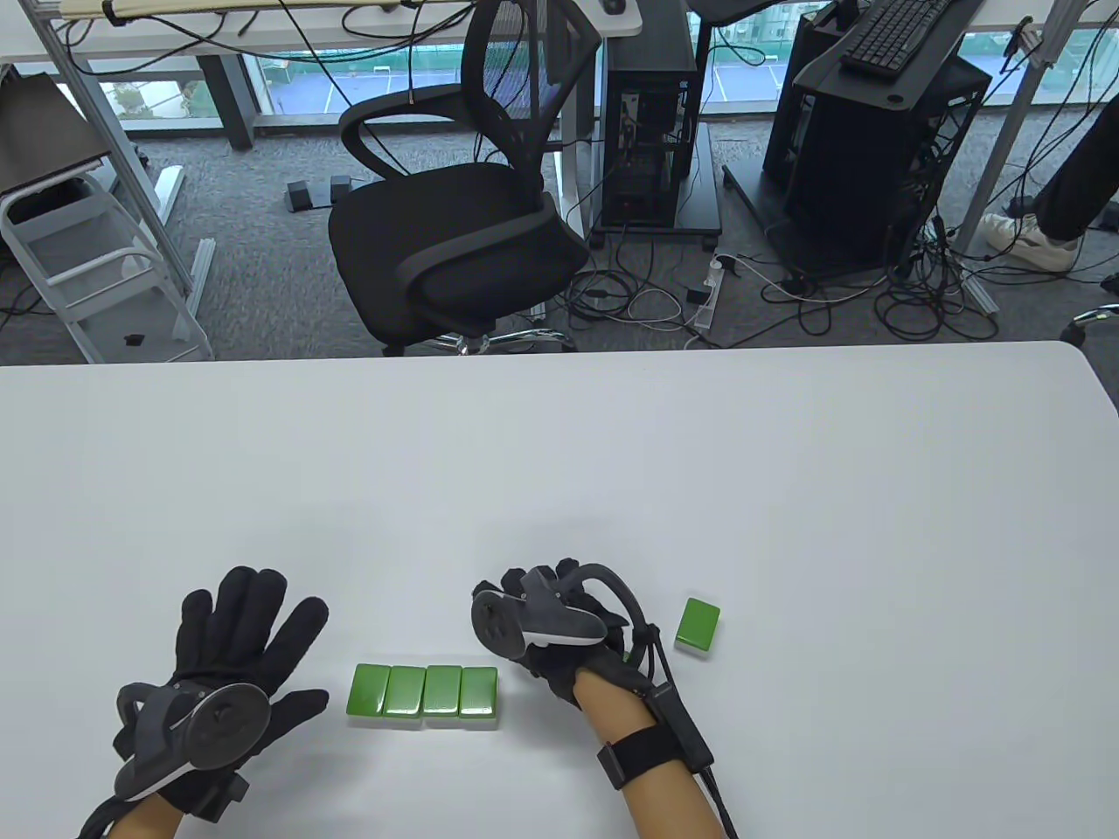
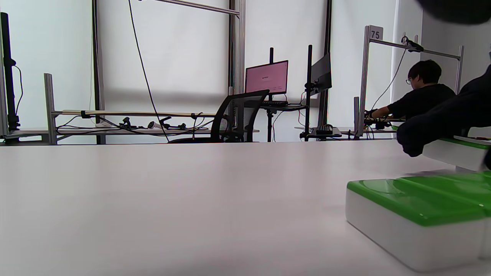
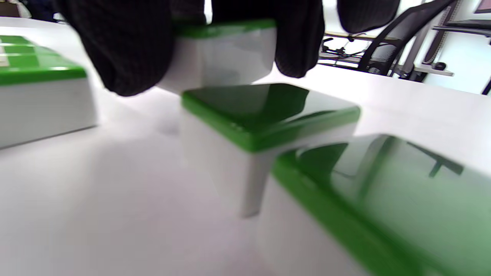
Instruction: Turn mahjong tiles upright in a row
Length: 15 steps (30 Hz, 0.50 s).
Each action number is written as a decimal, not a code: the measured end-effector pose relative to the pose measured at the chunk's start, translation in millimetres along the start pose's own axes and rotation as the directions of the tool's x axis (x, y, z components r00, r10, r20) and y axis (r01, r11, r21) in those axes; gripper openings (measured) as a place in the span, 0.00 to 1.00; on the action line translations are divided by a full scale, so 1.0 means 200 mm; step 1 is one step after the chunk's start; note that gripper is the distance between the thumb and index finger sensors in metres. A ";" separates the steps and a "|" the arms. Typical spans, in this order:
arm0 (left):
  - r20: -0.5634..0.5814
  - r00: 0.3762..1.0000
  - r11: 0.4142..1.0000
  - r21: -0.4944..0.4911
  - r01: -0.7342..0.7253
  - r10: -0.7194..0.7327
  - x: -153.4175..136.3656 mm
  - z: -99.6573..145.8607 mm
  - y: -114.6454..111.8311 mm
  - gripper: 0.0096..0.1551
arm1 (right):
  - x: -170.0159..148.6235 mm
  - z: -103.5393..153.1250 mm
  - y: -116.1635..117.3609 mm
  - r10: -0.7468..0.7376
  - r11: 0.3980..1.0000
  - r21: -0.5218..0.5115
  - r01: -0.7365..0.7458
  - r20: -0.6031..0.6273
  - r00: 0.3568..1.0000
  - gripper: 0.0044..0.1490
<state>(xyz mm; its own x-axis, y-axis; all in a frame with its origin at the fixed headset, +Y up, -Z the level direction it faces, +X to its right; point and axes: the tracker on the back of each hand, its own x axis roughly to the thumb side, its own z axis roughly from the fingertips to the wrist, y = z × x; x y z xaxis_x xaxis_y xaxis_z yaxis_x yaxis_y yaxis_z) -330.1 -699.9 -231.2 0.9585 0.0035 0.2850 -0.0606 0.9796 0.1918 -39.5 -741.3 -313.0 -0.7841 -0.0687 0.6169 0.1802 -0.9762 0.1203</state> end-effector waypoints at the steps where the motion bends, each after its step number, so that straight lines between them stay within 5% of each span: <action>1: 0.000 1.000 1.000 -0.001 0.000 0.000 0.00 0.00 0.00 0.54 | 0.02 0.03 0.00 0.012 1.000 0.001 -0.012 0.019 1.000 0.52; 15: 0.008 1.000 1.000 -0.025 0.017 -0.017 0.01 0.00 -0.03 0.54 | 0.18 0.14 0.09 0.032 0.999 0.029 -0.034 0.070 0.997 0.56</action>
<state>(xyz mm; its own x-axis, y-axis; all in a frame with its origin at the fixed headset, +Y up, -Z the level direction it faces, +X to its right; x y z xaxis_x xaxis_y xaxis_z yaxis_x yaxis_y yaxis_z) -327.4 -705.0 -232.3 0.9572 -0.0148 0.2891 -0.0370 0.9842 0.1729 -47.3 -756.1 -265.9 -0.7345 -0.0858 0.6732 0.2242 -0.9670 0.1213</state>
